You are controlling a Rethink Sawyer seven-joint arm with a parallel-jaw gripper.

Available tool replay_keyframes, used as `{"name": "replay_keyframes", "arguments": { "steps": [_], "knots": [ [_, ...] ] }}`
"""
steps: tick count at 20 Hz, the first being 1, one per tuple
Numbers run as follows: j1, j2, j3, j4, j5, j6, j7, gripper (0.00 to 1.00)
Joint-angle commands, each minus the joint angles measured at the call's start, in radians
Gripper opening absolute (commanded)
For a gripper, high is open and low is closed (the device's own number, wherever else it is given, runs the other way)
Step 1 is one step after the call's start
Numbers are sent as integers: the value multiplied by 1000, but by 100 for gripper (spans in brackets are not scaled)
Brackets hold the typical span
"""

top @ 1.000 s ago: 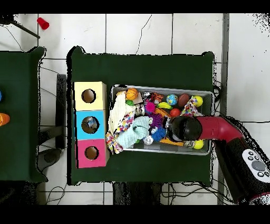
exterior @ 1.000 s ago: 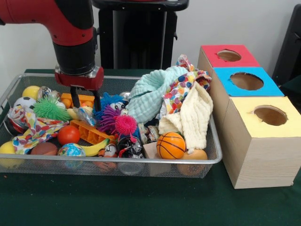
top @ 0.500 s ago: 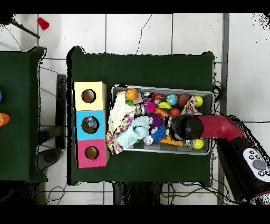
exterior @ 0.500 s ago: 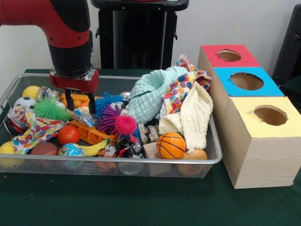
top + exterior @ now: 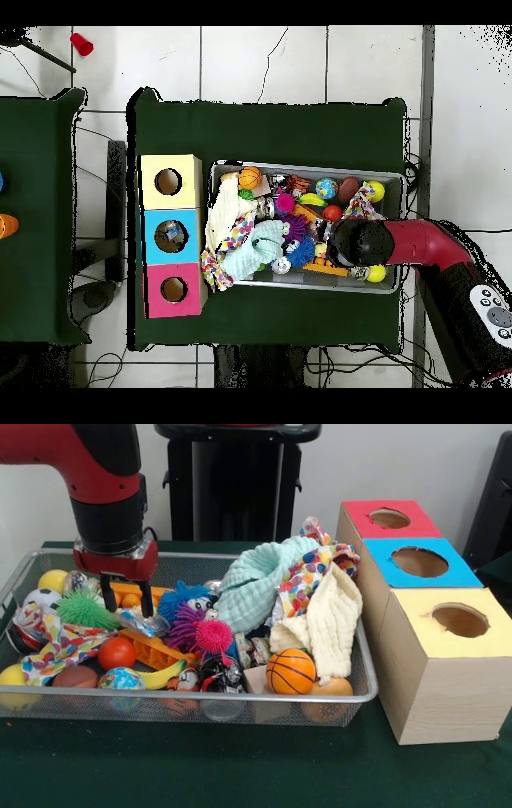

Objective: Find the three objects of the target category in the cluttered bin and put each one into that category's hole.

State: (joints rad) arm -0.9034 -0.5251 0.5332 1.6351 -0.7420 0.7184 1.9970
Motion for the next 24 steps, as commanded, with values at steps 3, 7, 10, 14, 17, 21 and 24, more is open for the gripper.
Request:
{"name": "replay_keyframes", "arguments": {
  "steps": [3,7,10,14,17,21,24],
  "knots": [
    [-27,19,60,-34,-42,103,-381,100],
    [-18,30,62,-46,-41,100,-377,100],
    [-9,44,59,-56,-44,88,-368,100],
    [-2,59,58,-74,-47,81,-369,100],
    [1,71,60,-87,-46,80,-370,100],
    [5,78,61,-93,-50,70,-363,100],
    [14,97,52,-110,-63,49,-342,100]
  ]
}}
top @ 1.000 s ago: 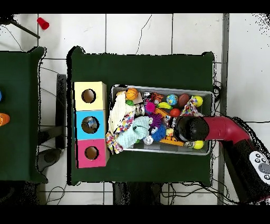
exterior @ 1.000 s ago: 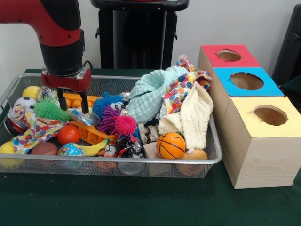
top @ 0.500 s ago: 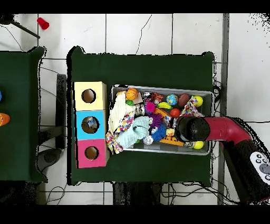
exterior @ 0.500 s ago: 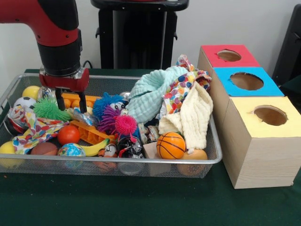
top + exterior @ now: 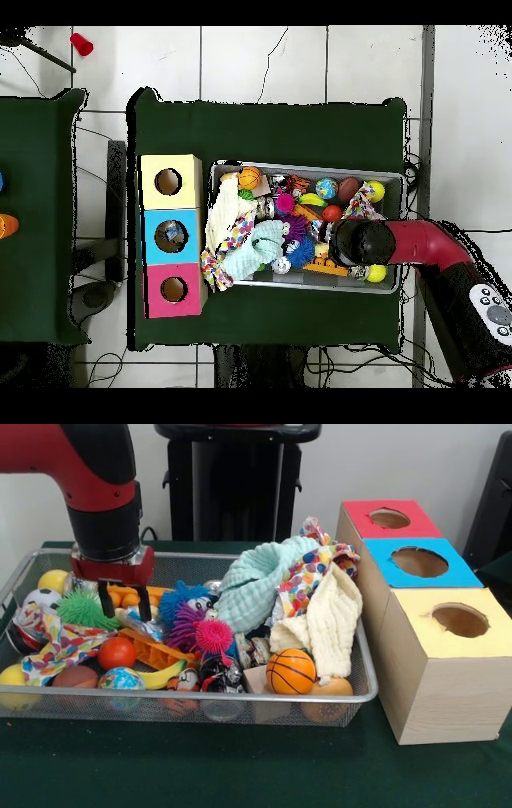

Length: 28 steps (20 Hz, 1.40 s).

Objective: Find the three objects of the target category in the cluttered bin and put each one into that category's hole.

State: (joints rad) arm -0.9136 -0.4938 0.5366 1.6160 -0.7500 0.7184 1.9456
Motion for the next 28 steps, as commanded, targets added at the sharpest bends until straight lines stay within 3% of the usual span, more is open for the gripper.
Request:
{"name": "replay_keyframes", "arguments": {
  "steps": [1,17,18,28],
  "knots": [
    [27,69,45,-93,-58,43,-284,100],
    [23,48,67,-70,-3,52,-262,100],
    [21,48,69,-69,0,49,-256,0],
    [27,39,68,-78,-6,10,-215,0]
  ]
}}
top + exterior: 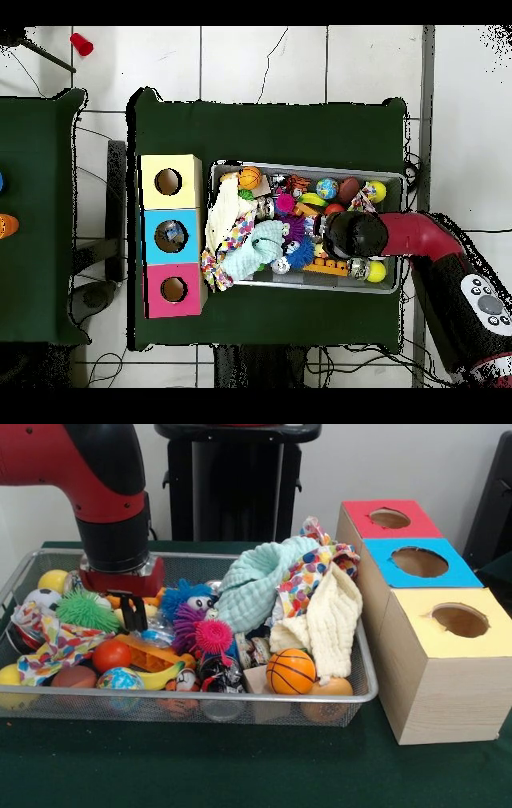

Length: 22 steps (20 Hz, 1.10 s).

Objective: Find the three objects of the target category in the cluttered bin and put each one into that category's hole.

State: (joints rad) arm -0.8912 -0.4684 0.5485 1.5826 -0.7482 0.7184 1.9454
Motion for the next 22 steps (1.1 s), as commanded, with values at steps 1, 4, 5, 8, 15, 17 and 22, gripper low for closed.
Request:
{"name": "replay_keyframes", "arguments": {
  "steps": [1,4,5,8,15,17,22],
  "knots": [
    [9,3,51,-40,3,17,-192,0],
    [15,-46,39,-6,8,17,-157,0],
    [19,-68,33,5,9,20,-146,0],
    [28,-132,15,46,16,27,-112,0],
    [75,-196,-23,47,34,78,-57,0],
    [78,-206,-27,57,43,79,-55,0],
    [103,-186,-55,55,34,42,-25,0]
  ]
}}
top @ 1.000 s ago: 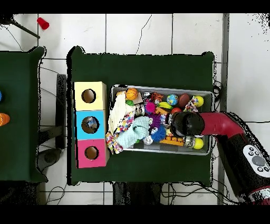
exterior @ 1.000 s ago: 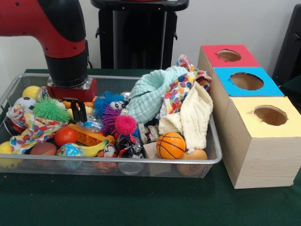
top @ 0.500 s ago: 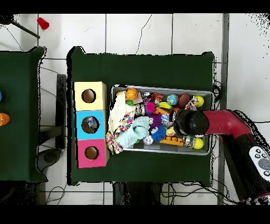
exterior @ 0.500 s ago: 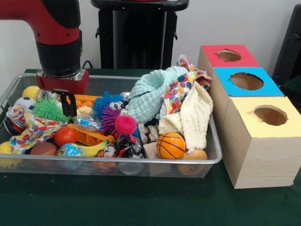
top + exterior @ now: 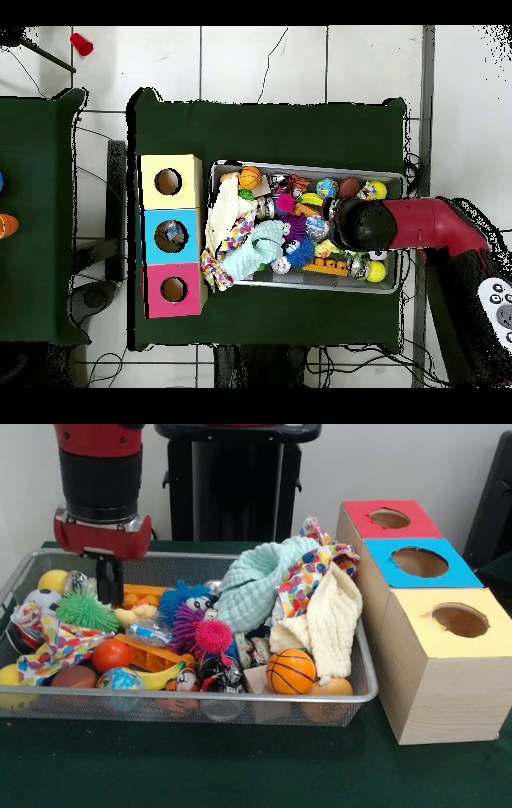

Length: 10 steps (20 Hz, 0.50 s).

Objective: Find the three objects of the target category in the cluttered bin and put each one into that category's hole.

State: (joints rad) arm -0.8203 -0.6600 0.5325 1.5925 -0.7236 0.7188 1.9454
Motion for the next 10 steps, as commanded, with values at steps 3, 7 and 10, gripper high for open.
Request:
{"name": "replay_keyframes", "arguments": {
  "steps": [3,7,10],
  "knots": [
    [39,15,-52,45,32,26,17,100],
    [83,8,-112,46,24,-37,150,100],
    [133,6,-189,59,13,-107,283,100]
  ]
}}
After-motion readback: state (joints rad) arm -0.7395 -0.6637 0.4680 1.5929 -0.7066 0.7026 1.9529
